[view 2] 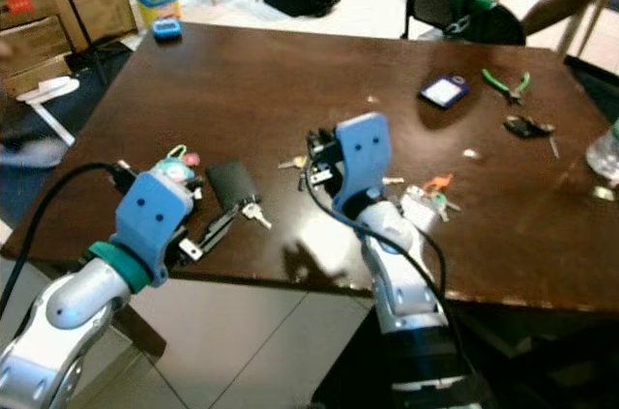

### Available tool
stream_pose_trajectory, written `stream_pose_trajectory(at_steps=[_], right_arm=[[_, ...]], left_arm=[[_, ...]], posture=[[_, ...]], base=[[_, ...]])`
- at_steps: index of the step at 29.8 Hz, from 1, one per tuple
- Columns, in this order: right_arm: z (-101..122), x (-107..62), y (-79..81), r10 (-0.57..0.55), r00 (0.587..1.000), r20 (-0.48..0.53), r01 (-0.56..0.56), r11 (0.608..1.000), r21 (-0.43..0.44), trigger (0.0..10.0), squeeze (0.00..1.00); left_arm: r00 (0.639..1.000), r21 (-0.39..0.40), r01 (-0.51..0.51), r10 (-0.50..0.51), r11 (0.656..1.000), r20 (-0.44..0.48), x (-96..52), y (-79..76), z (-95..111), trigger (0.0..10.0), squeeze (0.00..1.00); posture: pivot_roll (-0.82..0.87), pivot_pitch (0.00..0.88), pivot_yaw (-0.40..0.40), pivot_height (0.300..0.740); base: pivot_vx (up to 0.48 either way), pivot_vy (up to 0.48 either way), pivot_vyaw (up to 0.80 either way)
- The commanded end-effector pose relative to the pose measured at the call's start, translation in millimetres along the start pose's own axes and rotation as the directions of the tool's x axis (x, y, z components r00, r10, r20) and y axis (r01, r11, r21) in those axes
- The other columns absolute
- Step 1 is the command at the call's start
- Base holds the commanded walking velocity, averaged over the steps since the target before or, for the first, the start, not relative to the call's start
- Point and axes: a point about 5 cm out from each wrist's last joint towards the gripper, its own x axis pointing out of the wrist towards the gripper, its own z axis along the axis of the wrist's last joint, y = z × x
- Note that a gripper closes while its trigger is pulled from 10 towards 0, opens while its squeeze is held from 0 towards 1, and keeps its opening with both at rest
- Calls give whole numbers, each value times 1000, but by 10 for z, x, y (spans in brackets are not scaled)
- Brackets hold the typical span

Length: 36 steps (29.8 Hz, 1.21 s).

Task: Hang keys on a hook

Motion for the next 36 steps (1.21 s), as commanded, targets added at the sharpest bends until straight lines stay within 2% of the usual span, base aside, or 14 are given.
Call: stream_pose_trajectory(at_steps=[1, 7, 9, 12, 13, 15, 17, 23, 27, 29, 32, 35, 36], right_arm=[[-3, -7, 17, 7, 1000, 2, -7, 1000, -4, 10000, 0], [-1, -3, 34, 20, 1000, 2, -20, 1000, -21, 10000, 0], [-1, 3, 90, 52, 999, 2, -51, 997, -51, 10000, 0], [-17, 16, 167, 77, 997, -1, -77, 996, -44, 10000, 0], [-17, 16, 167, 77, 997, -1, -77, 996, -44, 10000, 0], [-38, 34, 203, 84, 996, -7, -85, 996, -41, 10000, 0], [-48, 47, 211, 84, 996, -10, -85, 996, -38, 10000, 0], [-77, 91, 201, 76, 997, -22, -77, 997, -32, 10000, 0], [-149, 149, 194, 66, 997, -52, -67, 998, -22, 10000, 0], [-165, 154, 190, 63, 996, -57, -65, 998, -22, 10000, 0], [-176, 161, 183, 58, 996, -61, -59, 998, -18, 10000, 0], [-200, 226, 189, 41, 997, -70, -42, 999, -11, 10000, 0], [-200, 226, 189, 41, 997, -70, -42, 999, -11, 10000, 0]], left_arm=[[999, 2, 2, -2, 1000, -37, -29, -5, -75, 10000, 0], [996, -18, 19, -21, 1000, -81, -43, -18, -131, 10000, 0], [985, -29, 41, -46, 999, -165, -61, -36, -242, 10000, 0], [956, -15, 57, -59, 998, -288, -71, -59, -419, 10000, 0], [956, -15, 57, -59, 998, -288, -71, -59, -419, 10000, 0], [930, -53, 56, -71, 997, -361, -45, -97, -535, 10000, 0], [922, -77, 45, -71, 996, -380, -14, -118, -569, 10000, 0], [919, -133, -12, -41, 991, -392, 129, -146, -592, 10000, 0], [929, -204, -138, 56, 969, -365, 384, -6, -462, 10000, 0], [931, -222, -157, 70, 962, -358, 426, 33, -421, 10000, 0], [932, -232, -172, 82, 957, -353, 463, 68, -383, 10000, 0], [915, -182, -245, 165, 952, -368, 627, 210, -352, 10000, 0], [915, -182, -245, 165, 952, -368, 627, 210, -352, 10000, 0]], posture=[[-21, 80, 75, 740], [-19, 79, 76, 740], [-19, 79, 76, 740], [-16, 82, 74, 740], [-16, 82, 74, 740], [-17, 86, 76, 740], [-17, 88, 78, 740], [-18, 105, 80, 740], [-16, 148, 78, 740], [-16, 148, 78, 740], [-10, 156, 78, 740], [1, 189, 81, 740], [1, 189, 81, 740]], base=[[0, 0, 0], [0, 0, 0], [0, 0, 0], [0, 0, 0], [0, 0, 0], [0, 0, 0], [0, 0, 0], [0, 0, 0], [0, 0, 0], [0, 0, 0], [0, 0, 0], [0, 0, 0], [0, 0, 0]])
